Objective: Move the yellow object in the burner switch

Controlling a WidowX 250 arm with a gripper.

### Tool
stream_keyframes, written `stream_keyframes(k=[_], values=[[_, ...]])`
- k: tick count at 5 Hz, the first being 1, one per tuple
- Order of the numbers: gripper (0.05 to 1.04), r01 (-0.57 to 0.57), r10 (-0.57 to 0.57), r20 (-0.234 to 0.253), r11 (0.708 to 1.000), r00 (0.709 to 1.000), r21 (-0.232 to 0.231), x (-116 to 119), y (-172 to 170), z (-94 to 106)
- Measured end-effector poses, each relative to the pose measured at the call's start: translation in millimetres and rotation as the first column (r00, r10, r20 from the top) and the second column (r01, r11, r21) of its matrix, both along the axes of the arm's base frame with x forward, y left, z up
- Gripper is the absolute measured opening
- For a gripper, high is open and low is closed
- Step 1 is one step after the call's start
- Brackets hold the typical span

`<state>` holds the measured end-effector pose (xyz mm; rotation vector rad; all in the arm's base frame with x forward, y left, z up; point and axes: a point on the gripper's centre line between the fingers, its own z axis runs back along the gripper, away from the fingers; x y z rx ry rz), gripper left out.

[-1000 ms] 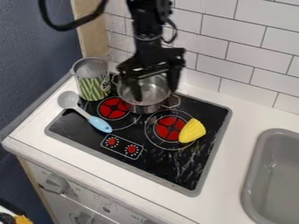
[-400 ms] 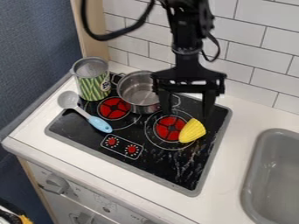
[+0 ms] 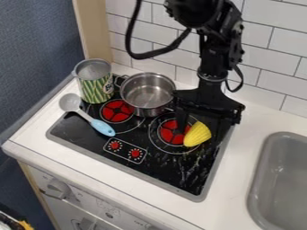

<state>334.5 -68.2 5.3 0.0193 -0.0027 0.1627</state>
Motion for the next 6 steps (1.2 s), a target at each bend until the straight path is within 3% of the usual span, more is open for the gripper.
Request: stream_keyframes(k=[1, 2, 3, 4, 6], values=[[0.946, 0.015, -0.015, -0.024, 1.0, 1.0, 0.0, 0.7, -0.9, -10.4], [0.665, 0.017, -0.018, -0.012, 1.0, 1.0, -0.019, 1.3, -3.6, -11.4], [0.613, 0.005, -0.006, -0.011, 0.999, 1.0, -0.037, 0.6, -3.1, -12.1], [0.612, -0.035, 0.033, -0.021, 0.995, 0.999, -0.097, -1.6, 2.3, -10.4], [0.612, -0.16, 0.169, 0.034, 0.969, 0.985, -0.187, -12.2, 36.1, 23.4]])
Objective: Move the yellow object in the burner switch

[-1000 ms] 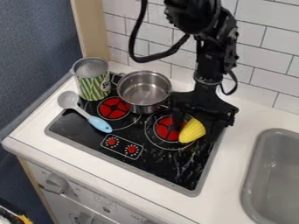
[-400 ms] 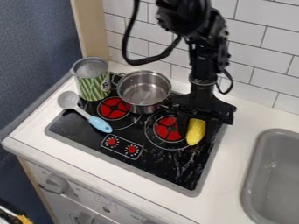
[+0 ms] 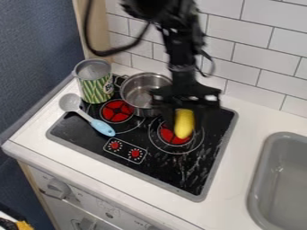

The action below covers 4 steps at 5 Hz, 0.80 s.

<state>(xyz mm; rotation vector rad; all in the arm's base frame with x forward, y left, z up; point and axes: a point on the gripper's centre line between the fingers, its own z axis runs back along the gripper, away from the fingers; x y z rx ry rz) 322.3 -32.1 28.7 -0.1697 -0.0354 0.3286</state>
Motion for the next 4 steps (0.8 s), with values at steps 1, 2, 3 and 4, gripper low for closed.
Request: stream_keyframes(k=[1, 2, 3, 4], values=[[0.612, -0.056, 0.055, 0.058, 0.998, 0.997, 0.017, -18.3, 16.9, 19.7], [0.612, -0.163, 0.159, 0.072, 0.986, 0.985, 0.04, -36.7, 43.2, 26.0], [0.612, -0.171, 0.165, 0.075, 0.982, 0.983, 0.083, -47.2, 52.6, 15.1], [0.612, -0.192, 0.184, 0.076, 0.974, 0.98, 0.123, -53.5, 64.5, 8.5]])
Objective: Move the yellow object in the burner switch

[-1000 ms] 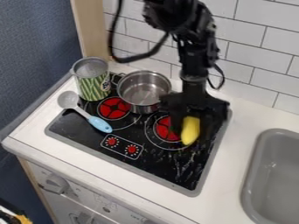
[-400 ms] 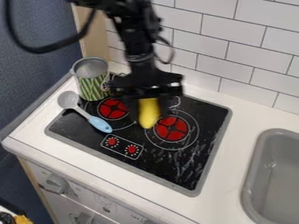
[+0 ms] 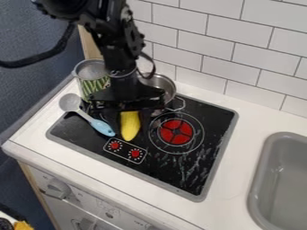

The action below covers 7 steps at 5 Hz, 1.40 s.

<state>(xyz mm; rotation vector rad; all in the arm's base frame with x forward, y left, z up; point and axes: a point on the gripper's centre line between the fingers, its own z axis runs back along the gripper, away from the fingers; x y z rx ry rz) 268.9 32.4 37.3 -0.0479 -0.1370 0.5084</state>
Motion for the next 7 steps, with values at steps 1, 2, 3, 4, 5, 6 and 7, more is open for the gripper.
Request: stream_keyframes(k=[1, 2, 3, 4, 5, 6, 7], values=[[0.612, -0.034, 0.034, -0.064, 0.999, 0.997, 0.0, -5.9, 6.6, -17.7], [0.612, -0.028, 0.03, -0.087, 0.999, 0.996, 0.03, -9.4, 13.1, -27.0], [0.612, -0.021, 0.023, -0.144, 1.0, 0.989, 0.013, -15.5, 13.9, -40.7], [0.682, 0.005, -0.005, -0.168, 1.0, 0.986, 0.001, -10.4, 13.1, -44.9], [0.964, -0.004, 0.006, -0.18, 1.0, 0.984, 0.014, -9.2, 15.8, -48.3], [1.005, 0.004, -0.004, -0.173, 1.0, 0.985, 0.001, -7.7, 13.0, -47.6], [1.001, 0.011, -0.01, -0.165, 1.0, 0.986, 0.006, -6.3, 9.1, -45.0]])
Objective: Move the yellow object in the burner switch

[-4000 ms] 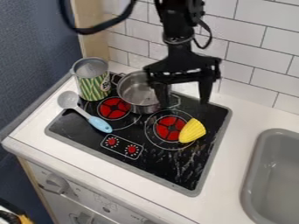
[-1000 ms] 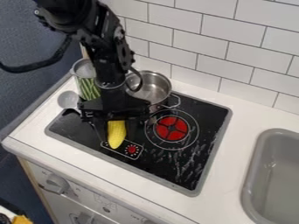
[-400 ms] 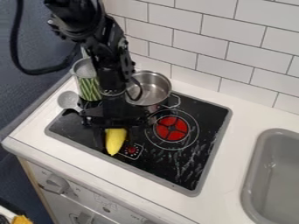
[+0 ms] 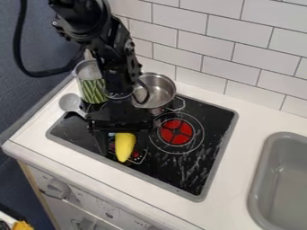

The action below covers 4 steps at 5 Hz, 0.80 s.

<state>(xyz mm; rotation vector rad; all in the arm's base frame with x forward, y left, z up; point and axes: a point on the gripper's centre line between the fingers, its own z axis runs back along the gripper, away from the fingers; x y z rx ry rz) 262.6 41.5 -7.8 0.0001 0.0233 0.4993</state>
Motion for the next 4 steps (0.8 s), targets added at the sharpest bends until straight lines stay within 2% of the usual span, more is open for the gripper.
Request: stream_keyframes(k=[1, 2, 3, 4], values=[[1.0, 0.024, -0.023, 0.063, 1.0, 0.998, -0.01, 6.0, -5.7, 17.1], [1.0, 0.033, -0.032, 0.08, 0.999, 0.996, -0.006, 5.6, -13.0, 37.5], [1.0, -0.009, 0.007, 0.12, 1.0, 0.993, 0.018, 7.6, -11.2, 60.5], [1.0, -0.029, 0.024, 0.163, 0.999, 0.986, 0.029, 9.8, -9.9, 70.8]])
